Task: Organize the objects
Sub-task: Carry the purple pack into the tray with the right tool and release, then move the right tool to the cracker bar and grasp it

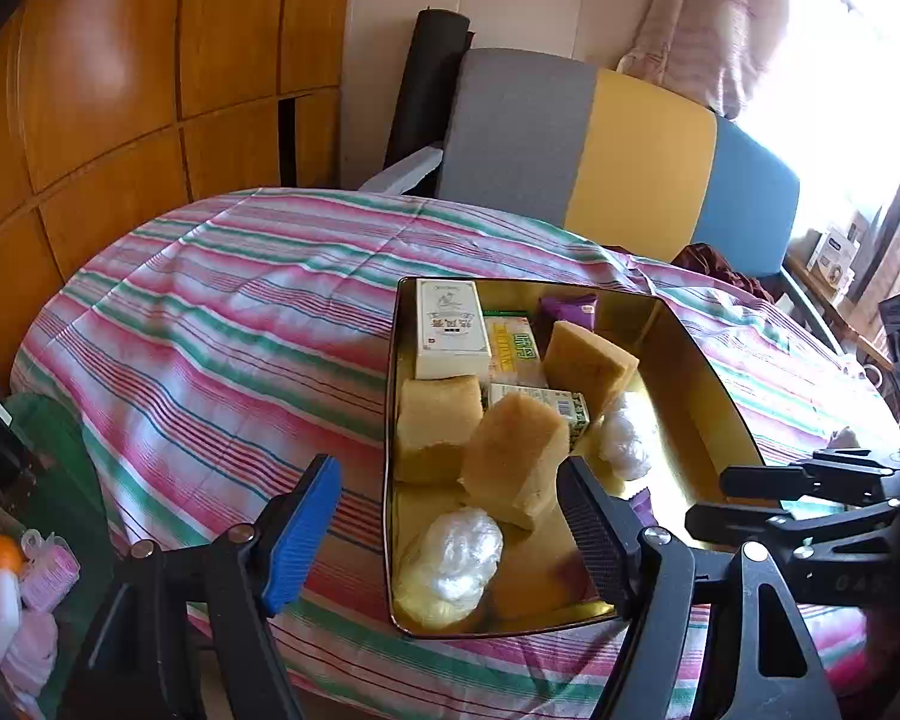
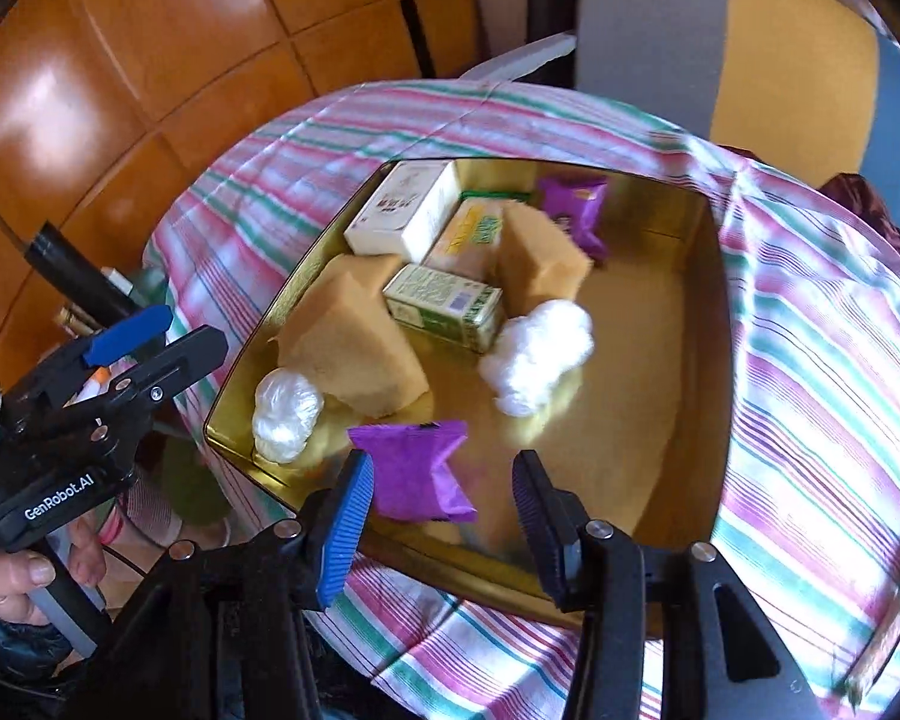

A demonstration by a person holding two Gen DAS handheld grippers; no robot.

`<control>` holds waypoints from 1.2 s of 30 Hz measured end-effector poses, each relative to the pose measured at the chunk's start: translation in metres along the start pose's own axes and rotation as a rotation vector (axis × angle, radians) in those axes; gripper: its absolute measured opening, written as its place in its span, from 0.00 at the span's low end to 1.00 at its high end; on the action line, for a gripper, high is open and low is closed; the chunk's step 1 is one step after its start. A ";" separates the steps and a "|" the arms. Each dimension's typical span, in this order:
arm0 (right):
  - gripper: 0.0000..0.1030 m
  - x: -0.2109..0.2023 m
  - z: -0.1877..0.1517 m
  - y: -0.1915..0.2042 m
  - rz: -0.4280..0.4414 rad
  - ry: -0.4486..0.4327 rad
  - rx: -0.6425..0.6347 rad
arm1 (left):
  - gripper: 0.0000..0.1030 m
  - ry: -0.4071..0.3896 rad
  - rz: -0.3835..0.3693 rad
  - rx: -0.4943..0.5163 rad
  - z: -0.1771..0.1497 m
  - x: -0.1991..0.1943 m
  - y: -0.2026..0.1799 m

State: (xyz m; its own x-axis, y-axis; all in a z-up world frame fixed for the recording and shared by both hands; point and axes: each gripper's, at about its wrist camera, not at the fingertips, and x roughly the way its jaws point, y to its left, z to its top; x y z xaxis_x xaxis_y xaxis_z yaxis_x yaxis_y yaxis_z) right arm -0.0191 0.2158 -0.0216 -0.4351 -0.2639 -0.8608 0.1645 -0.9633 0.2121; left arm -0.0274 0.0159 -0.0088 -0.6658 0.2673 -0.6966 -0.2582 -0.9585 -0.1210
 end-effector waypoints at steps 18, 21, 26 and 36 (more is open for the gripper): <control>0.49 -0.044 -0.035 -0.092 -0.106 -0.104 0.254 | 0.74 -0.006 -0.038 0.111 0.001 -0.007 -0.043; 0.49 -0.055 -0.046 -0.117 -0.135 -0.122 0.329 | 0.74 -0.008 -0.048 0.135 0.002 -0.007 -0.053; 0.49 -0.078 -0.067 -0.165 -0.201 -0.153 0.471 | 0.74 -0.007 -0.073 0.178 0.005 -0.006 -0.073; 0.49 -0.123 -0.123 -0.252 -0.395 -0.156 0.743 | 0.75 0.006 -0.143 0.273 0.006 0.002 -0.118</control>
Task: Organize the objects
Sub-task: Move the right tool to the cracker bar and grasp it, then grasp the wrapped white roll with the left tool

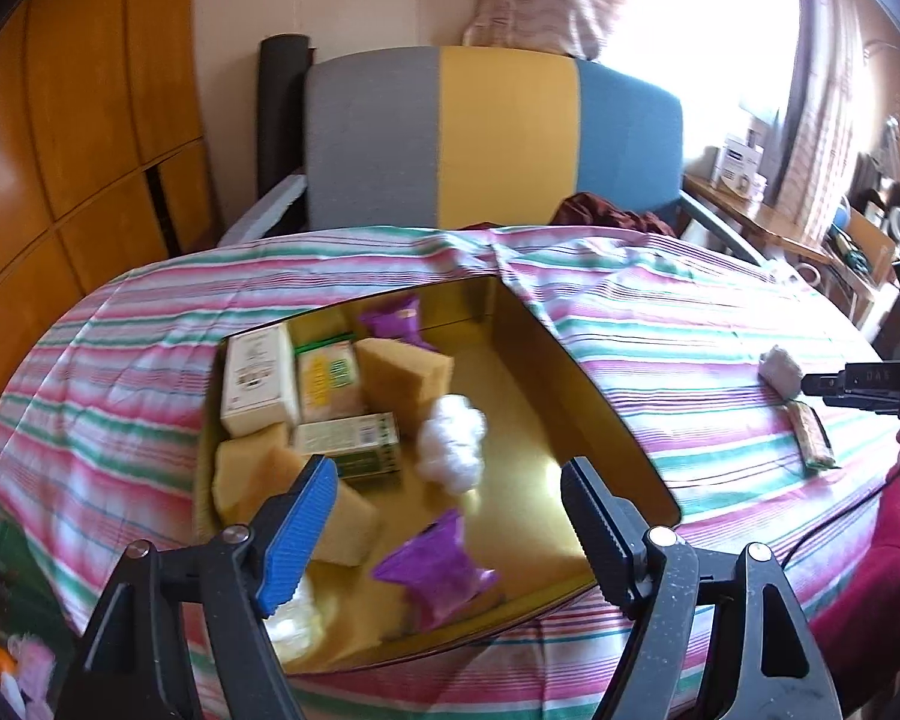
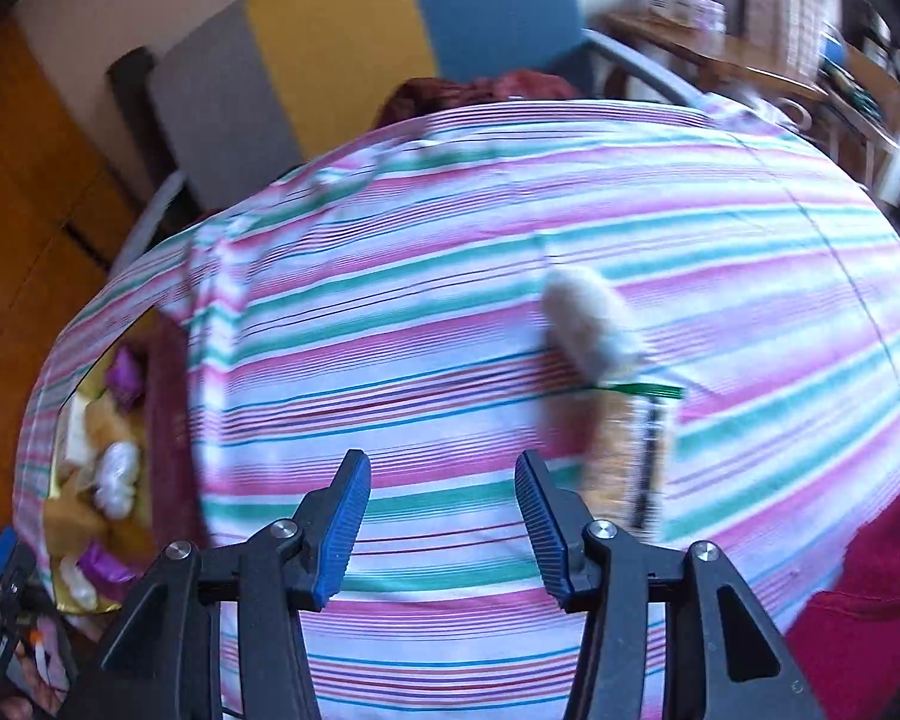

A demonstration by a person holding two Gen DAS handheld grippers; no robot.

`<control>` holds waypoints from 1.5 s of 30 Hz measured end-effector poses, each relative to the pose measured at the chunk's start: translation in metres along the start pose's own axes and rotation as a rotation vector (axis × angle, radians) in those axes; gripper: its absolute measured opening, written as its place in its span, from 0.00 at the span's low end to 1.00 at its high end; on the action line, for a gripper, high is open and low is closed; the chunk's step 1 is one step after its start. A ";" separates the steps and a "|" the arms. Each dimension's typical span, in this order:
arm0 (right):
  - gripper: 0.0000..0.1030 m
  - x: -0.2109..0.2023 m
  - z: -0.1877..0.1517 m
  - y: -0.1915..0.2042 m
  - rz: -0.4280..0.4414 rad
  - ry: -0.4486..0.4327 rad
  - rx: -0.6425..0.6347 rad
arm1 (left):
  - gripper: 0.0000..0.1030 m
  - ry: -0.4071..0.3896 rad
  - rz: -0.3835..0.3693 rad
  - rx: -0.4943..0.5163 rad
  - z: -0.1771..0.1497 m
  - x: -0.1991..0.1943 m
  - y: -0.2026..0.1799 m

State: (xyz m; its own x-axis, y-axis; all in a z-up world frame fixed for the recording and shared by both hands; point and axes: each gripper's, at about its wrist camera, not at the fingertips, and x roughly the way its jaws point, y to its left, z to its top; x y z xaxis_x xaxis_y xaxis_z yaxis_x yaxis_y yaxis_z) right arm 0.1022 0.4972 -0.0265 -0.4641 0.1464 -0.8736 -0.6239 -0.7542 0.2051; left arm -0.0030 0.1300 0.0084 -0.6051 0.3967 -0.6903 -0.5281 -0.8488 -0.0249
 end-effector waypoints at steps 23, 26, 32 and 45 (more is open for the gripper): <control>0.64 0.073 0.005 -0.063 -0.164 0.214 0.098 | 0.77 0.023 -0.133 0.100 0.012 0.016 -0.058; 0.40 0.072 0.002 -0.060 -0.242 0.202 0.059 | 0.78 0.026 -0.151 0.110 0.017 0.019 -0.066; 0.37 0.056 -0.001 -0.086 -0.300 0.148 0.182 | 0.78 0.019 -0.197 0.144 0.029 0.020 -0.090; 0.37 0.046 -0.003 -0.102 -0.181 0.097 0.310 | 0.77 0.193 -0.393 0.151 0.052 0.066 -0.172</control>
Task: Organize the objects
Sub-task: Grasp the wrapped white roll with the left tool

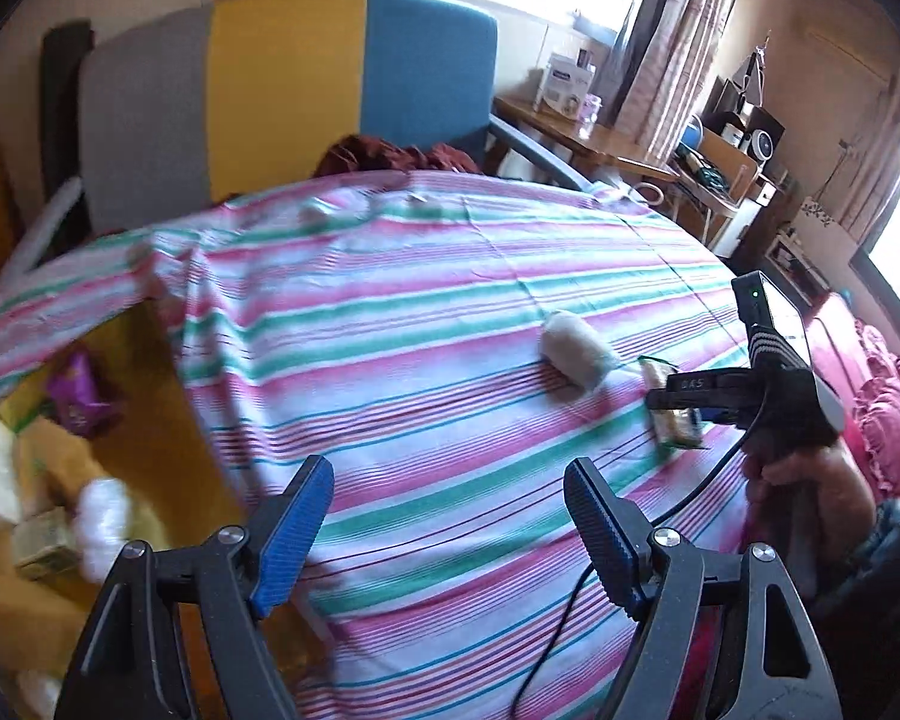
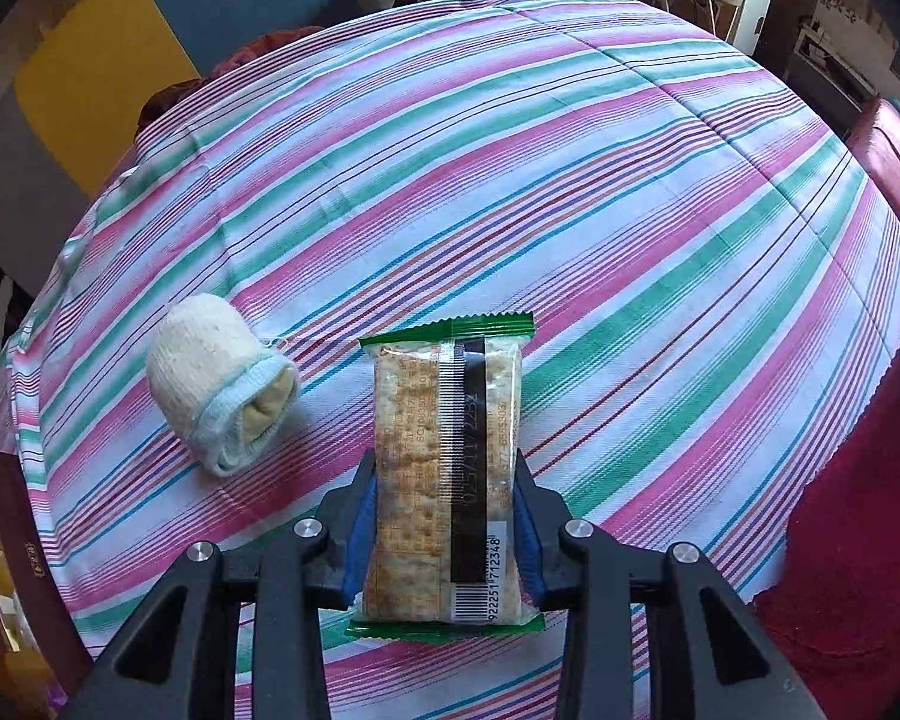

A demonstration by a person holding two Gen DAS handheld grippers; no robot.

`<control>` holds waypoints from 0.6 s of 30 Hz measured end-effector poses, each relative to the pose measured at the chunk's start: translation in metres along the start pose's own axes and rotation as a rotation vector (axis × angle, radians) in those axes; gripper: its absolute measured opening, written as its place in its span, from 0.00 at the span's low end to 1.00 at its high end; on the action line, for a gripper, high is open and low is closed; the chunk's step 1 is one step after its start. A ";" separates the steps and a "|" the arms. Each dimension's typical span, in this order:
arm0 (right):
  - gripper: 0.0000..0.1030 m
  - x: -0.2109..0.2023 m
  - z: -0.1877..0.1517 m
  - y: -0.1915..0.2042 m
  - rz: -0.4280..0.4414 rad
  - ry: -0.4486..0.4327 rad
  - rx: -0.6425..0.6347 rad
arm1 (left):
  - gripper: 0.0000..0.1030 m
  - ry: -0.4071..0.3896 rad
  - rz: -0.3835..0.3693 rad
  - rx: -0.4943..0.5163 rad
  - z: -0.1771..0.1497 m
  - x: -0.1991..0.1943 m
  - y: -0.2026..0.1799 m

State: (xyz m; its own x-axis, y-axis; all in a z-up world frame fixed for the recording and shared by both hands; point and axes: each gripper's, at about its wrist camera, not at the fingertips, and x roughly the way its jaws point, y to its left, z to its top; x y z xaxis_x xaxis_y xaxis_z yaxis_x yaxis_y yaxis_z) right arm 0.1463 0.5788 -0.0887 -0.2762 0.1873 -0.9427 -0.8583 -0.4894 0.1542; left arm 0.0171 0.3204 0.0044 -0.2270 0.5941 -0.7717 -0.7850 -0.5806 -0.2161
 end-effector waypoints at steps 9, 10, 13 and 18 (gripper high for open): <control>0.37 -0.015 0.001 -0.010 0.084 -0.054 0.055 | 0.76 0.153 -0.100 -0.115 0.036 0.087 -0.032; 0.37 -0.016 0.000 -0.013 0.094 -0.059 0.066 | 0.76 0.160 -0.115 -0.132 0.043 0.097 -0.037; 0.37 -0.020 0.006 -0.023 0.125 -0.070 0.094 | 0.76 0.169 -0.120 -0.164 0.059 0.120 -0.049; 0.37 -0.022 0.012 -0.033 0.181 -0.073 0.112 | 0.77 0.214 -0.124 -0.229 0.074 0.166 -0.066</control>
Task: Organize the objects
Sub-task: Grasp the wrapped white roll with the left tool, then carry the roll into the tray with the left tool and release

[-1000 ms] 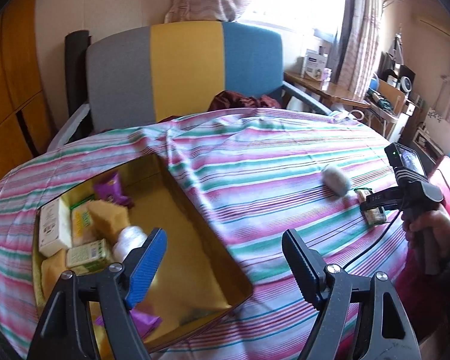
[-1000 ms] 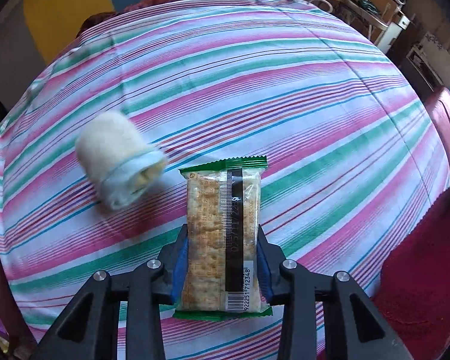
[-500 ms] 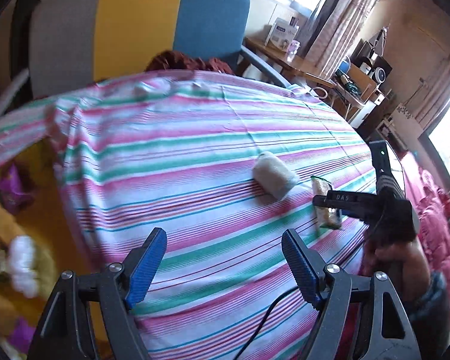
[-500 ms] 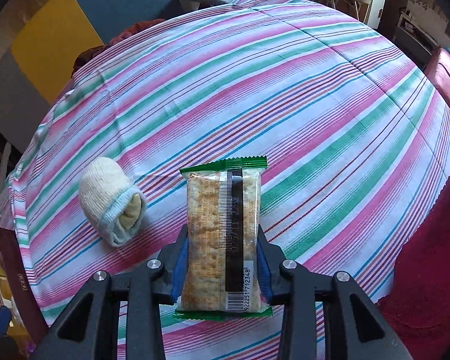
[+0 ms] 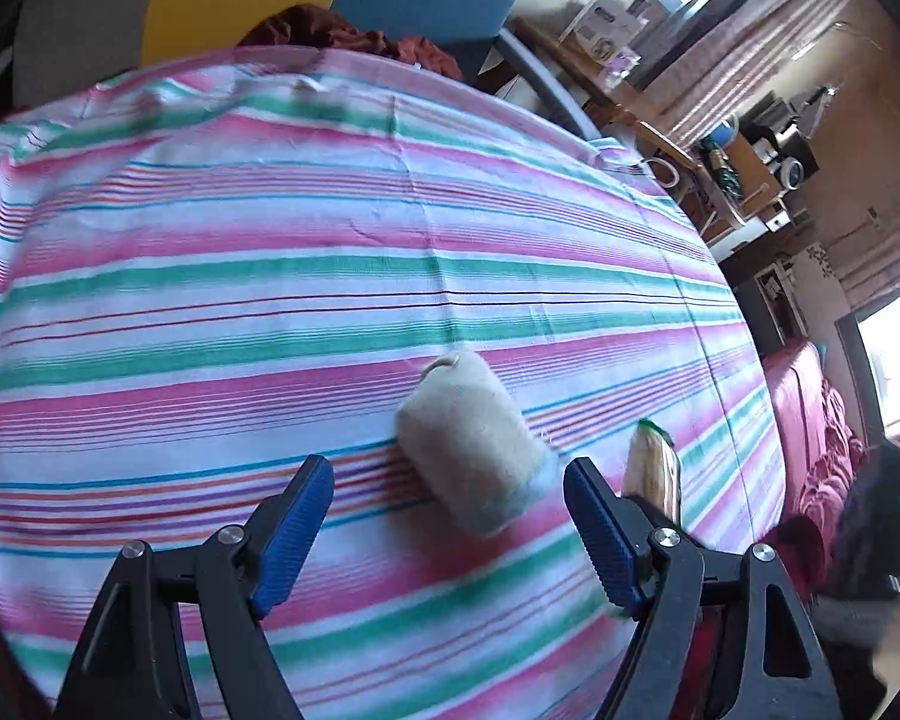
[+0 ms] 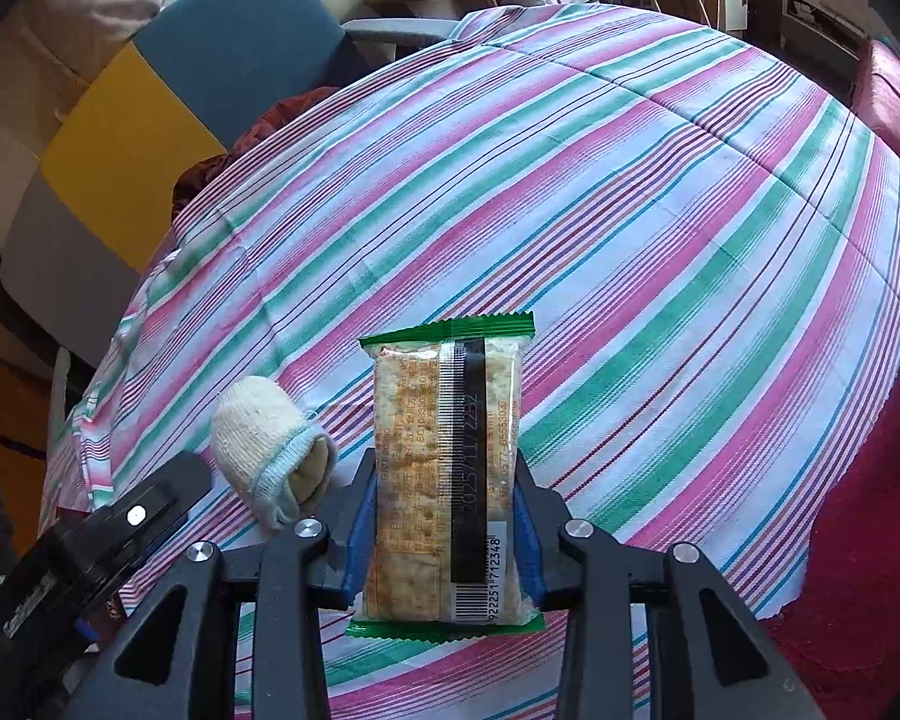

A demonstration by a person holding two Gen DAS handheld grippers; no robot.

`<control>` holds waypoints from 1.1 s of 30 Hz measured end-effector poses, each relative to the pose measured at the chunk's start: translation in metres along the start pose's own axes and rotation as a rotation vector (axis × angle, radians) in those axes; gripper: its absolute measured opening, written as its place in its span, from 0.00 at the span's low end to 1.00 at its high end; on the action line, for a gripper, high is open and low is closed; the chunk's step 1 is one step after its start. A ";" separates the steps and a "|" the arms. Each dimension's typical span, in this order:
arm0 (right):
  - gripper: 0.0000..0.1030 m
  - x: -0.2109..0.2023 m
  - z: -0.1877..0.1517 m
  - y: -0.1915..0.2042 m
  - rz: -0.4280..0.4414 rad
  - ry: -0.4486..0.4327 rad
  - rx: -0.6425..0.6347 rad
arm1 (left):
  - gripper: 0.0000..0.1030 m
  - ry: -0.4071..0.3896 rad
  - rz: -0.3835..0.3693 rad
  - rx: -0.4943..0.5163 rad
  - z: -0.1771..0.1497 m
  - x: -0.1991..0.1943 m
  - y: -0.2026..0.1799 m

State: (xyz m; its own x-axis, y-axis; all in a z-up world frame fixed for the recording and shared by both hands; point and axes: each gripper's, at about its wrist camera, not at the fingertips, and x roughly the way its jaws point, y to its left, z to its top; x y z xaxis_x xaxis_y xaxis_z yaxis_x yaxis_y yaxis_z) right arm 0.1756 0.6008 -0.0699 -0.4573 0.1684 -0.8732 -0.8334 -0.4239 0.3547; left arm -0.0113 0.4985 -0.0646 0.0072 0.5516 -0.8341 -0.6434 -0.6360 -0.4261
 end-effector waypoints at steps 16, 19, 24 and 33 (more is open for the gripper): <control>0.37 0.015 0.009 0.004 0.007 0.014 -0.005 | 0.54 0.005 0.058 0.058 0.006 0.037 -0.007; 0.37 0.021 0.008 0.009 -0.003 0.036 -0.028 | 0.54 0.006 0.063 0.099 -0.005 0.023 0.006; 0.37 0.032 0.002 0.023 -0.015 0.089 -0.101 | 0.54 -0.014 0.102 0.174 -0.037 -0.009 0.029; 0.37 0.048 -0.009 0.046 -0.052 0.153 -0.223 | 0.54 -0.117 0.194 0.284 -0.088 -0.049 0.046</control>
State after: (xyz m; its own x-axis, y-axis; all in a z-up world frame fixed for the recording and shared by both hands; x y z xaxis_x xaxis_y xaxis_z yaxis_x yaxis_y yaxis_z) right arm 0.1183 0.5813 -0.0989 -0.3498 0.0656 -0.9345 -0.7578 -0.6063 0.2411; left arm 0.0264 0.3946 -0.0745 -0.2134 0.5040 -0.8369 -0.8113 -0.5686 -0.1356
